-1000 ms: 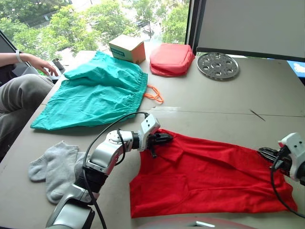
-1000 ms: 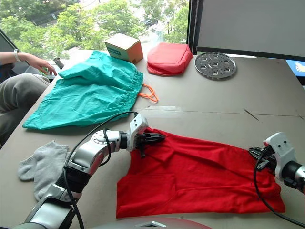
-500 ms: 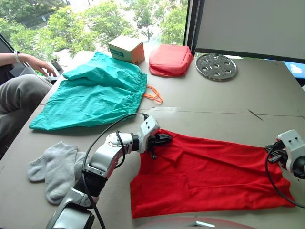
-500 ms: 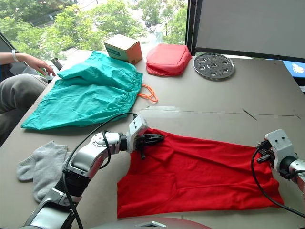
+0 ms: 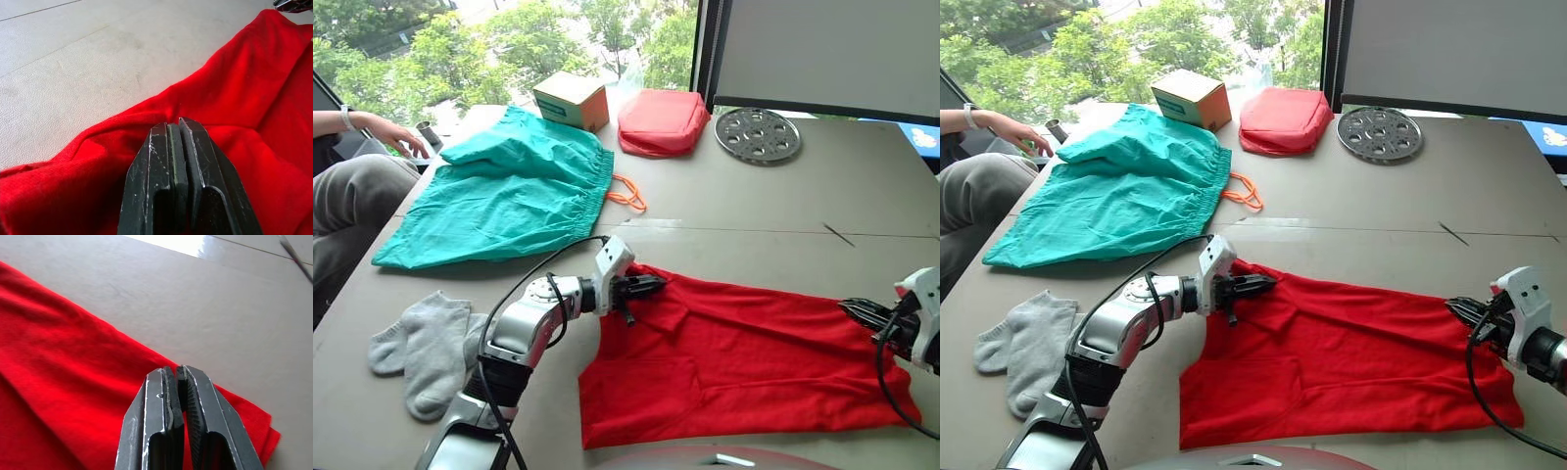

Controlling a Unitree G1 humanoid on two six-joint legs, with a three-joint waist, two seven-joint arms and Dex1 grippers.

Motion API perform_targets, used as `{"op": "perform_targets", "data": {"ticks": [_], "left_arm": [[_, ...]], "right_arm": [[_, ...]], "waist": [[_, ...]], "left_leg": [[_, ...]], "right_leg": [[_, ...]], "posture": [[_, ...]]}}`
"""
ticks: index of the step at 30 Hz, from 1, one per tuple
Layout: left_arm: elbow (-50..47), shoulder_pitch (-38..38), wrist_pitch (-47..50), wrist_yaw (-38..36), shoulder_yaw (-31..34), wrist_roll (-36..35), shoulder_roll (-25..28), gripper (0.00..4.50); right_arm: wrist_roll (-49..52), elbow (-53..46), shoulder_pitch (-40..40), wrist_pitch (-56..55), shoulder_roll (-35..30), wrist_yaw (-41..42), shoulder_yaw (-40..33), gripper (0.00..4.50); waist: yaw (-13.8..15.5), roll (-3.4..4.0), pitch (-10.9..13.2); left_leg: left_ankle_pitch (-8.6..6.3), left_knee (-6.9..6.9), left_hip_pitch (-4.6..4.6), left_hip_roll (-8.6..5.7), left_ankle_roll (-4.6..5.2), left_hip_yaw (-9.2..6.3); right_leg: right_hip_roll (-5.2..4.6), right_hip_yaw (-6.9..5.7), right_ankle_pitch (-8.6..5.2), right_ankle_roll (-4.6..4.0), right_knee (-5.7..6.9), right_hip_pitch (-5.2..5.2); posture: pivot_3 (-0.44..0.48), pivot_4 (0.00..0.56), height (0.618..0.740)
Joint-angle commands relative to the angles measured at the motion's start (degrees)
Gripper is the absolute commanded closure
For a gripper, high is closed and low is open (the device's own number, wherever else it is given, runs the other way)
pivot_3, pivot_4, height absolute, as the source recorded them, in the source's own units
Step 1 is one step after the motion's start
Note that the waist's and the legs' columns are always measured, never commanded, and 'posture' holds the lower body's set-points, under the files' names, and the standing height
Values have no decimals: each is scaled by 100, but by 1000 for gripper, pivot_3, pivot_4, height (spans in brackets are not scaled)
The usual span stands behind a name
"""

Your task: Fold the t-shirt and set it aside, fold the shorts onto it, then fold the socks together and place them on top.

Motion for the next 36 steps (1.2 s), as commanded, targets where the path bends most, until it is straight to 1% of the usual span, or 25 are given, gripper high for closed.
{"op": "perform_targets", "data": {"ticks": [1,3,7,13,15,17,18,19,20,21,23,24,25,26,27,28,32,34,36], "left_arm": [[18,-77,-40,-23,19,146,130,4212],[142,-125,-53,49,44,230,134,4212],[565,-316,-266,235,63,510,81,4212],[1052,-702,-606,458,54,719,-176,4212],[887,-740,-467,377,229,450,-249,4212],[624,-674,-323,155,409,149,-184,4212],[462,-615,-75,17,578,-145,-126,4212],[316,-569,153,-36,777,-422,-100,3684],[163,-526,371,-50,950,-621,-22,3439],[15,-479,553,-57,1108,-804,48,3004],[-231,-441,1000,50,1451,-1232,120,2030],[-364,-404,1207,89,1589,-1413,172,1655],[-524,-341,1371,88,1714,-1584,240,1089],[-674,-237,1454,136,1800,-1627,323,756],[-776,-163,1499,177,1847,-1646,379,214],[-852,-43,1539,180,1830,-1596,498,80],[-1092,503,1541,32,1759,-1503,925,80],[-1192,709,1467,-6,1745,-1480,1018,80],[-1226,772,1397,-12,1722,-1468,1047,80]], "right_arm": [[-903,426,-208,-84,-198,-514,707,4249],[-1273,741,-442,-98,-190,-853,957,4249],[-1679,1278,-1031,-152,-35,-1315,1235,4249],[-1952,1447,-1354,-357,198,-1619,1363,4249],[-1643,1221,-1316,-365,324,-1422,1174,4249],[-1246,906,-1194,-265,362,-1124,892,4249],[-1073,740,-1071,-202,310,-955,720,4249],[-909,588,-938,-162,255,-787,557,3754],[-749,439,-759,-116,181,-603,351,3483],[-629,318,-567,-150,115,-415,172,3036],[-299,130,-272,-197,76,-74,-226,2084],[-145,46,-155,-192,62,66,-428,1665],[-31,-32,-24,-237,33,230,-626,1088],[49,-123,130,-228,20,332,-816,682],[92,-180,235,-228,12,394,-930,154],[89,-215,411,-296,-6,532,-1009,52],[107,-204,941,-318,66,715,-1175,52],[-7,-39,961,-468,203,561,-1146,52],[-124,223,723,-427,300,216,-1038,52]], "waist": [[1,0,0],[-6,-1,1],[-1,-26,-10],[8,-44,-21],[4,-46,-22],[-7,-42,-13],[-7,-39,-11],[-6,-31,-4],[-4,-26,1],[1,-17,10],[10,-11,14],[14,-6,20],[11,-5,21],[9,-1,24],[8,1,26],[7,1,26],[7,0,27],[9,5,32],[7,6,32]], "left_leg": [[0,1,0,-1,0,1],[0,3,-1,-1,-1,3],[1,8,2,0,-2,8],[1,10,1,-1,-2,5],[1,10,1,-1,-2,7],[1,10,-1,0,-2,8],[1,9,-5,0,-2,7],[1,7,-4,0,-1,6],[1,1,-4,0,-2,4],[1,-5,-7,0,-1,2],[14,-18,-7,-1,20,-3],[14,-17,-8,0,20,-6],[14,-15,-8,-1,20,-6],[13,-13,-7,-1,19,-5],[4,-9,-4,-1,3,-5],[0,-7,-4,-1,-4,-4],[-1,-9,-1,-1,-6,-5],[-2,-10,-2,0,-6,-6],[-2,-14,-3,1,-8,-7]], "right_leg": [[-1,1,0,0,-1,0],[-5,1,0,0,-4,0],[-6,3,0,0,-5,2],[-9,2,0,0,-4,5],[-10,3,0,1,-4,4],[-11,3,1,1,-4,2],[-10,3,1,1,-2,-1],[-10,2,1,1,0,-2],[-9,0,1,1,3,-4],[-9,-1,1,0,3,-3],[-3,-4,0,0,1,-4],[-1,-6,0,0,0,-4],[-1,-7,0,0,-3,-1],[-1,-6,0,1,-4,-1],[-2,-6,0,1,-5,-1],[-3,-5,0,2,-7,0],[-4,-3,-2,2,-9,0],[-5,-3,-2,1,-10,-1],[-9,-2,-2,1,-15,-3]], "posture": [[0,150,739],[0,150,739],[0,150,739],[0,150,739],[0,150,739],[0,150,739],[0,150,739],[0,150,739],[0,150,739],[0,150,739],[0,150,739],[0,150,739],[0,150,739],[0,150,739],[0,150,739],[0,150,739],[0,150,739],[0,150,739],[0,150,739]]}}
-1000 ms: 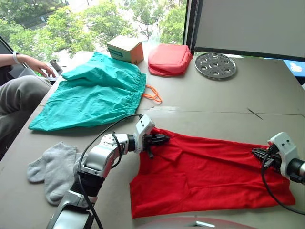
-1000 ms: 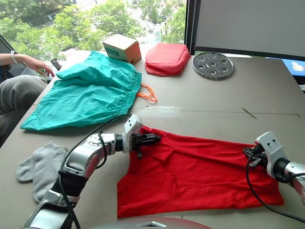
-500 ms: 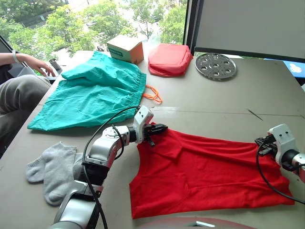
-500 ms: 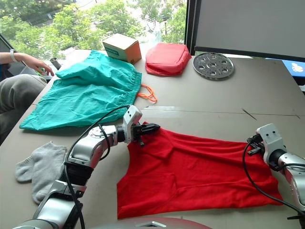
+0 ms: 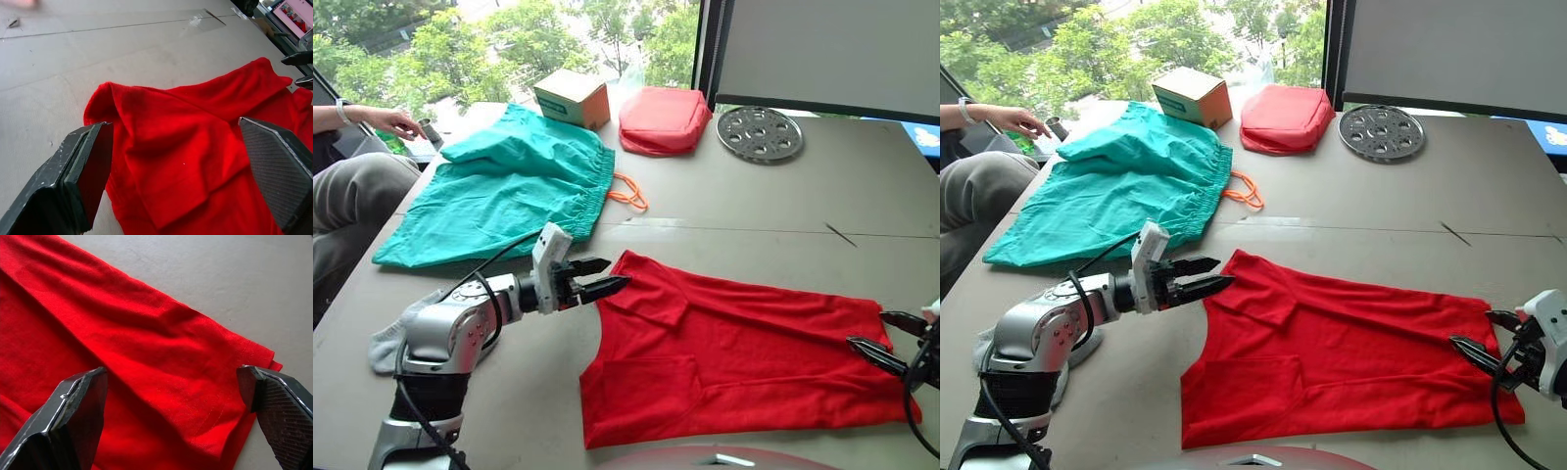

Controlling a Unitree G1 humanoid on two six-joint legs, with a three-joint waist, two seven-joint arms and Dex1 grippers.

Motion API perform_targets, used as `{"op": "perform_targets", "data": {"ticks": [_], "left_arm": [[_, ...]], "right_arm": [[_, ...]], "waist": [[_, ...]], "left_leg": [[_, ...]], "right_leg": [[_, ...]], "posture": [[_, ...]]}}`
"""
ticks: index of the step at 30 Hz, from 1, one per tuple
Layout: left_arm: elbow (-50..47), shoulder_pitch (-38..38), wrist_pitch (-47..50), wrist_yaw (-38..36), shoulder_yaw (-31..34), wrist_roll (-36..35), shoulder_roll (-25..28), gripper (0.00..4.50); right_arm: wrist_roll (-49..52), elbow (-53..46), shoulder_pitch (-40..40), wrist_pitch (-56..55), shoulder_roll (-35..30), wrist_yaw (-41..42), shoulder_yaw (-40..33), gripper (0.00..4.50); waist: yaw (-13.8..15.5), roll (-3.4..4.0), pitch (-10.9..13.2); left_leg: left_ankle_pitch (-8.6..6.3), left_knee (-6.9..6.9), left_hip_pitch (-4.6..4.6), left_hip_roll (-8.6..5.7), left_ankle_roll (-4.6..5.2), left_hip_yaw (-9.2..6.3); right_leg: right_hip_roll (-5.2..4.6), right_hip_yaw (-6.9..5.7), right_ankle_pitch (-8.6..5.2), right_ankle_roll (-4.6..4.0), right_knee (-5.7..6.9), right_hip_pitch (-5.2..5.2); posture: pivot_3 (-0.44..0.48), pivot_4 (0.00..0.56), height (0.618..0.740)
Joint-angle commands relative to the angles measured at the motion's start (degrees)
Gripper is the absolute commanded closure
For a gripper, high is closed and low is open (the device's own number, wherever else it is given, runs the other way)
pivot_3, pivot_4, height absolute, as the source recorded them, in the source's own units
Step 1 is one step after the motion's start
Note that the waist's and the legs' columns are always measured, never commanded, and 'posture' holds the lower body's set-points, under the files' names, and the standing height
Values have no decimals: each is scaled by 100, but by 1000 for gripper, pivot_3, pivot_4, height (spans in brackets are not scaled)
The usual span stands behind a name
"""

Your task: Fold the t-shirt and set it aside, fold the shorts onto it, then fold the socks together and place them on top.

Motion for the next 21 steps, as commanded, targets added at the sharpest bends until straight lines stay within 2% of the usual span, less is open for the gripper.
{"op": "perform_targets", "data": {"ticks": [1,5,8,10,13,17,19,21], "left_arm": [[-249,-28,-176,-80,-26,15,83,80],[123,-486,-284,-137,-206,225,149,80],[518,-838,-449,-431,-548,551,371,80],[601,-939,-365,-623,-602,497,475,80],[322,-729,-140,-1050,-591,245,775,80],[-39,-340,108,-1266,-404,-58,1028,80],[-292,-108,425,-1323,-209,-383,1174,80],[-869,503,965,-1474,131,-962,1510,80]], "right_arm": [[-211,381,-396,-63,129,-551,-26,52],[-454,661,-1021,46,194,-1056,349,52],[-655,761,-1352,250,123,-1307,704,52],[-878,750,-1437,471,24,-1530,915,52],[-682,765,-1497,675,-43,-1331,977,52],[-554,820,-1549,871,-101,-1205,997,52],[-572,851,-1585,898,-138,-1180,1055,52],[-599,882,-1651,990,-181,-1184,1124,52]], "waist": [[0,4,3],[8,15,12],[5,16,12],[-3,19,14],[-6,11,15],[-14,10,16],[-13,3,17],[-25,-3,19]], "left_leg": [[0,0,0,0,0,0],[0,1,-3,-4,-1,4],[1,-1,-2,-5,-1,3],[1,-9,-5,-7,-1,5],[2,-18,-6,-10,0,7],[2,-18,-2,-9,-1,8],[5,-18,-2,-8,-6,6],[6,-18,-2,-7,-7,5]], "right_leg": [[-1,0,0,0,-2,0],[-9,1,0,0,-6,0],[-6,-4,0,0,-5,0],[-4,-5,0,0,-5,-6],[-3,-4,1,0,-5,-9],[-5,-4,1,0,-6,-8],[-6,-4,0,0,-6,-8],[-8,-4,0,0,-6,-9]], "posture": [[0,150,739],[0,150,739],[0,150,739],[0,150,739],[0,150,739],[0,150,739],[0,150,739],[0,150,739]]}}
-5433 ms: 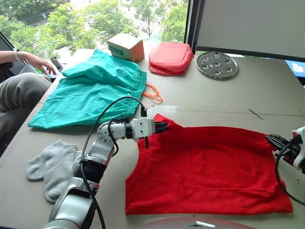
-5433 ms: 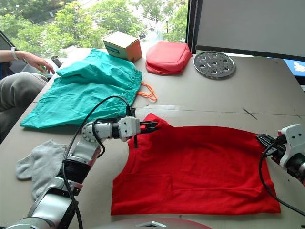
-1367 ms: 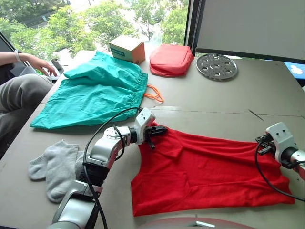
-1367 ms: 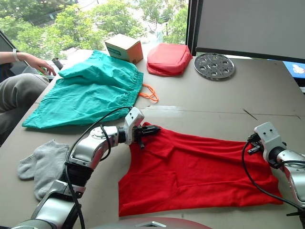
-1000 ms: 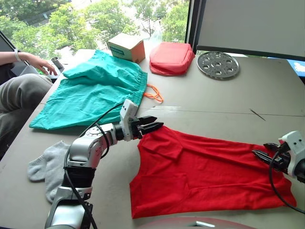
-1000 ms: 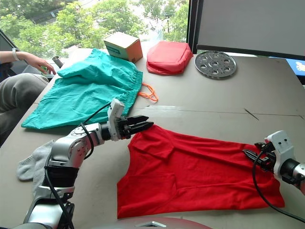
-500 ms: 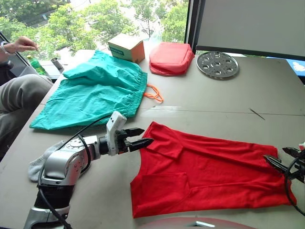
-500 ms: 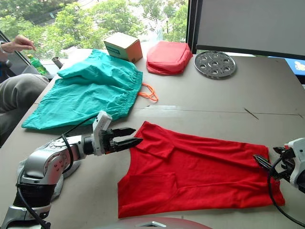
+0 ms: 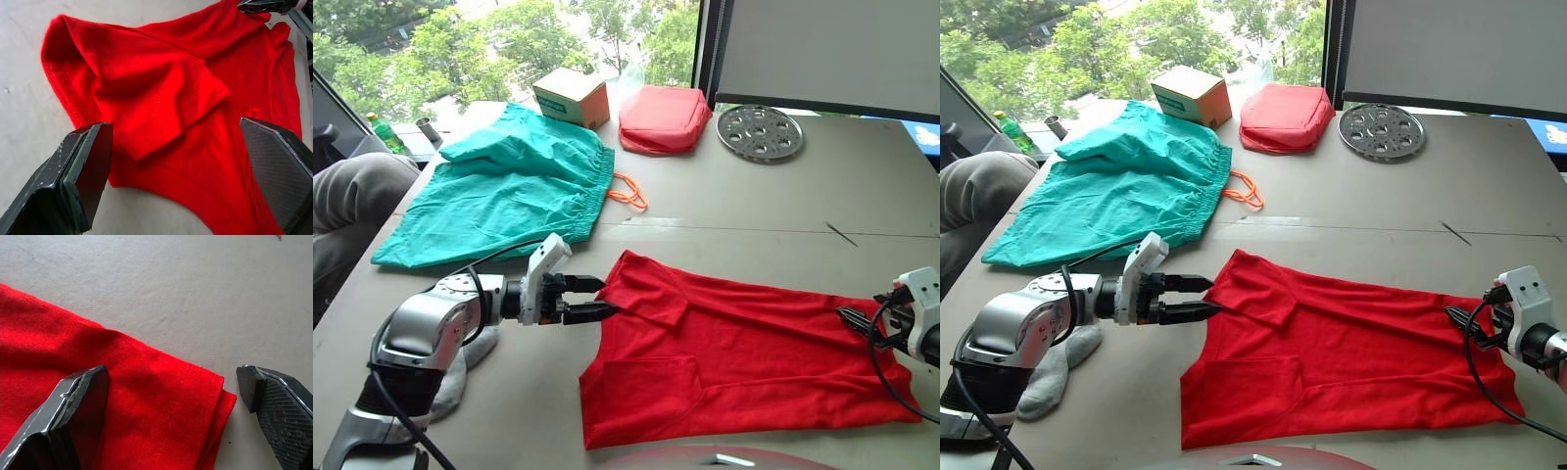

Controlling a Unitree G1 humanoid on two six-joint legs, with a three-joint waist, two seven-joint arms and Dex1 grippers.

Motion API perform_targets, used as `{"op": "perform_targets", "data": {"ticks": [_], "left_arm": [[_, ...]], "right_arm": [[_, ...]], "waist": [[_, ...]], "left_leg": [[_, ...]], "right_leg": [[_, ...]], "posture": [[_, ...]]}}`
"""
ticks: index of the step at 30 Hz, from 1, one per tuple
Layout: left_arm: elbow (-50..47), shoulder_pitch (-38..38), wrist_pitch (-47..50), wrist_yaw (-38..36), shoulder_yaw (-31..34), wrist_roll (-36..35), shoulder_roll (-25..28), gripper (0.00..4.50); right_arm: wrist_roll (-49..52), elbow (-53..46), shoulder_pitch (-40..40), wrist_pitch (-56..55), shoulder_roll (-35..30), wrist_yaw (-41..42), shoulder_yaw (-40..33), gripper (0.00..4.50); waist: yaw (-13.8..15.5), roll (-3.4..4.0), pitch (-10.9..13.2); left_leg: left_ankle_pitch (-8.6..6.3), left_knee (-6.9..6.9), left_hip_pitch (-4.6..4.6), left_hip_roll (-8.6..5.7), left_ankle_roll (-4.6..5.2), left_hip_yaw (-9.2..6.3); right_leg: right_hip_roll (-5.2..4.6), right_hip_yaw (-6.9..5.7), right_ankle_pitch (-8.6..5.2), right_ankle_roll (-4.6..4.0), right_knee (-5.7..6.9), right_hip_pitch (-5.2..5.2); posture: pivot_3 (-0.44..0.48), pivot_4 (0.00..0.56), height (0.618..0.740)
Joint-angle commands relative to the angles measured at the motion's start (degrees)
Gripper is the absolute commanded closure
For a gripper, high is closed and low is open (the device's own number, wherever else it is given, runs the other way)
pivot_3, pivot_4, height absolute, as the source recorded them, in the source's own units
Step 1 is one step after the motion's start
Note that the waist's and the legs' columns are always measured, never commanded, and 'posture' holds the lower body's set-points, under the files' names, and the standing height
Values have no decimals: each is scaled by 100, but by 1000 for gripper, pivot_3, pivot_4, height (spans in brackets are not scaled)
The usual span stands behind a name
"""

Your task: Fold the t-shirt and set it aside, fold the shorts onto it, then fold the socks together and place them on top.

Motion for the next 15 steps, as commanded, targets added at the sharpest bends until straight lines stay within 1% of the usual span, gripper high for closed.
{"op": "perform_targets", "data": {"ticks": [1,4,6,8,9,10,12,13,15], "left_arm": [[-1006,766,774,-292,662,-967,545,80],[-1403,1367,1090,-248,995,-1361,781,80],[-1518,1748,935,-22,1043,-1145,765,80],[-1493,1838,880,362,1030,-1012,598,80],[-1469,1801,797,508,1003,-949,504,80],[-1340,1582,617,769,981,-839,262,80],[-931,943,231,1097,885,-541,-68,80],[-727,676,78,1120,788,-365,-106,80],[-375,271,-225,923,494,-17,-36,80]], "right_arm": [[-13,25,-37,144,-127,29,80,52],[12,-4,9,175,-147,90,97,52],[42,-67,26,226,-93,47,93,52],[101,-143,34,313,-58,31,107,52],[84,-171,50,307,-65,25,136,52],[83,-180,43,306,-56,22,160,52],[59,-182,25,312,-75,21,201,52],[50,-172,11,332,-93,25,214,52],[89,-142,-28,439,-109,37,215,52]], "waist": [[-37,-3,3],[-78,-3,3],[-76,-3,3],[-75,0,4],[-72,-1,4],[-69,-1,4],[-19,-9,3],[3,-18,7],[12,-25,1]], "left_leg": [[0,-2,1,0,0,0],[0,-17,2,-1,-1,-2],[2,-17,2,-2,-4,-3],[3,-17,3,-2,-6,-2],[3,-17,3,-2,-7,-2],[4,-17,3,-2,-8,-3],[4,-18,4,-2,-8,-5],[5,-18,3,-2,-9,-6],[10,-18,2,0,-18,-11]], "right_leg": [[-1,0,0,0,-1,0],[-4,0,0,0,-10,-1],[-4,-1,0,0,-10,0],[-5,-1,0,0,-11,0],[-5,-1,0,0,-11,0],[-5,-2,0,0,-11,0],[-5,-2,0,0,-12,3],[-5,-4,0,0,-12,2],[2,-13,0,0,-11,1]], "posture": [[0,150,739],[0,150,739],[0,150,739],[0,150,739],[0,150,739],[0,150,739],[0,150,739],[0,150,739],[0,150,739]]}}
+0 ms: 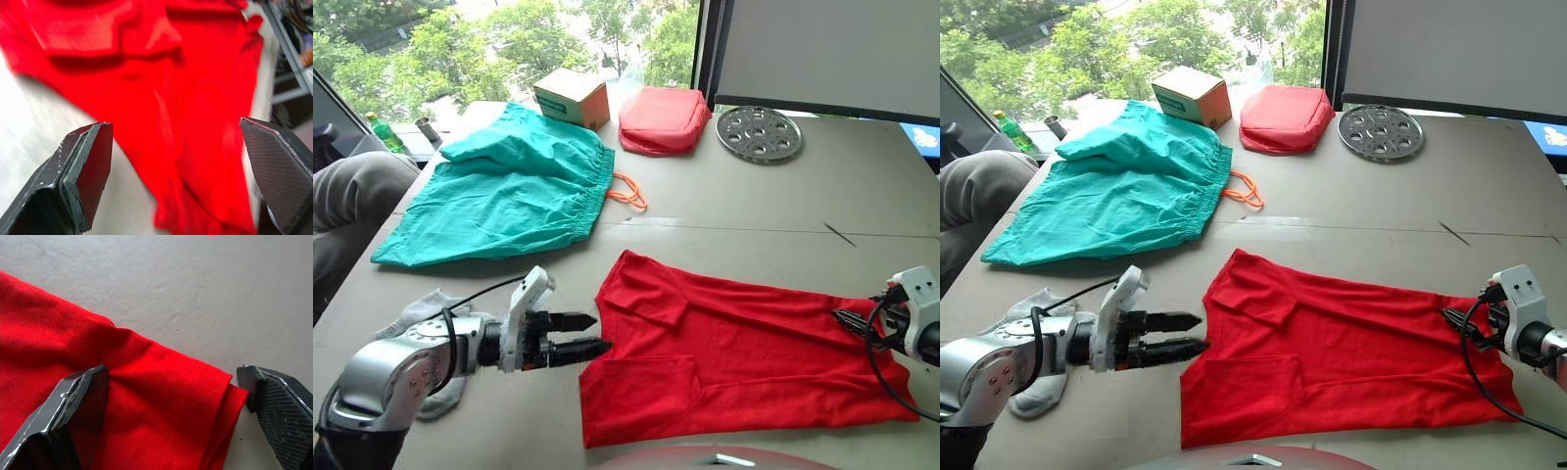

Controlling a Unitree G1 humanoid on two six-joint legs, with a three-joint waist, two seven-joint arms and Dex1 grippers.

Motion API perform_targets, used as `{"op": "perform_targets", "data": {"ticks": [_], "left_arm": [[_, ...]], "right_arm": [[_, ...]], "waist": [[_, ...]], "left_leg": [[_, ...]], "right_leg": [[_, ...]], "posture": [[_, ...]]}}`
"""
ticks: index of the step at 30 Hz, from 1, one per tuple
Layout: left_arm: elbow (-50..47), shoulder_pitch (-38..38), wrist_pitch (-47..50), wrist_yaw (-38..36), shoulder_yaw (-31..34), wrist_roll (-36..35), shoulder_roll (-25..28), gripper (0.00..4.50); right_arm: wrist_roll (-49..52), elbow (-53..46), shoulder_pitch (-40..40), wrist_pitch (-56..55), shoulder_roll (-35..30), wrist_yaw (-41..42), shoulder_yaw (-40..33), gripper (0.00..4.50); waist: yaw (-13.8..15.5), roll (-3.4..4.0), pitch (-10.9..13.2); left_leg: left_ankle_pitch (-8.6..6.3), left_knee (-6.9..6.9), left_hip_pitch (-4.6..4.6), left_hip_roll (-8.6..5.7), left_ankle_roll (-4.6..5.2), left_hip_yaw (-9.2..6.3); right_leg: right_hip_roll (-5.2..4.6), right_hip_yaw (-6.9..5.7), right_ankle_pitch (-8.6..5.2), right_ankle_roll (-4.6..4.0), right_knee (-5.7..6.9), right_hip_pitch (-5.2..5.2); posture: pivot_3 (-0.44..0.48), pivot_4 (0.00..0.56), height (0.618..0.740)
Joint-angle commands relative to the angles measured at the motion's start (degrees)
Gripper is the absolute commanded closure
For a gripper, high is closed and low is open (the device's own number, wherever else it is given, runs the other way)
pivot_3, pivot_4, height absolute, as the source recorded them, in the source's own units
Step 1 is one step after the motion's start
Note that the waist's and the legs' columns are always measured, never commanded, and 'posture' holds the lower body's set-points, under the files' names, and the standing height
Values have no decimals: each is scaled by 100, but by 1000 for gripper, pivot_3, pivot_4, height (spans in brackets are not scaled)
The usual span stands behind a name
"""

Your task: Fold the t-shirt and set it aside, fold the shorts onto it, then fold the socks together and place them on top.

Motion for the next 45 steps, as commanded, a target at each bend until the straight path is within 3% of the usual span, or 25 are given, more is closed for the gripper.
{"op": "perform_targets", "data": {"ticks": [1,7,15,18,25,26,35,38,45], "left_arm": [[526,-582,-570,-211,-401,541,104,80],[2063,-2299,-1428,-522,-1636,1709,-308,80],[3798,-3496,-2536,-1375,-2495,2731,-782,80],[4554,-3879,-3041,-1661,-2715,3069,-1063,935],[5202,-4174,-3480,-2081,-2780,3413,-1433,4200],[5193,-4170,-3471,-2132,-2774,3426,-1451,4407],[4957,-4058,-3336,-2201,-2641,3448,-1486,4407],[4751,-3962,-3239,-2160,-2584,3399,-1505,4500],[4307,-3735,-2985,-2075,-2462,3336,-1505,4500]], "right_arm": [[65,-17,2,189,-25,16,74,52],[147,-64,-111,600,42,-113,57,52],[208,-359,-88,887,105,-423,-166,52],[300,-518,-60,1053,135,-498,-270,0],[329,-621,78,1217,201,-671,-480,0],[375,-622,68,1276,228,-707,-552,0],[425,-276,-302,1705,165,-917,-513,0],[427,-72,-418,1729,128,-855,-358,747],[355,-116,-490,1687,32,-849,-197,4068]], "waist": [[-3,-8,-7],[6,-36,-19],[5,-46,-11],[14,-47,-11],[16,-48,-10],[18,-48,-10],[8,-49,-11],[1,-57,-15],[-5,-65,-18]], "left_leg": [[1,0,3,1,-1,3],[1,-9,4,-2,2,9],[2,-9,2,1,3,9],[3,-9,1,-1,4,9],[17,-7,0,-2,30,7],[18,-7,0,-2,30,7],[17,1,0,-3,32,4],[17,2,0,-4,34,5],[17,12,2,-3,34,4]], "right_leg": [[1,-1,0,0,0,1],[8,1,1,-1,-4,1],[8,1,1,0,-2,-1],[8,1,1,0,-2,0],[7,1,2,1,2,7],[7,1,2,0,3,7],[6,0,2,1,8,8],[6,1,2,1,8,10],[7,2,2,1,18,10]], "posture": [[0,150,739],[0,150,739],[0,150,739],[0,150,739],[0,150,739],[0,150,739],[0,150,739],[0,150,739],[0,150,739]]}}
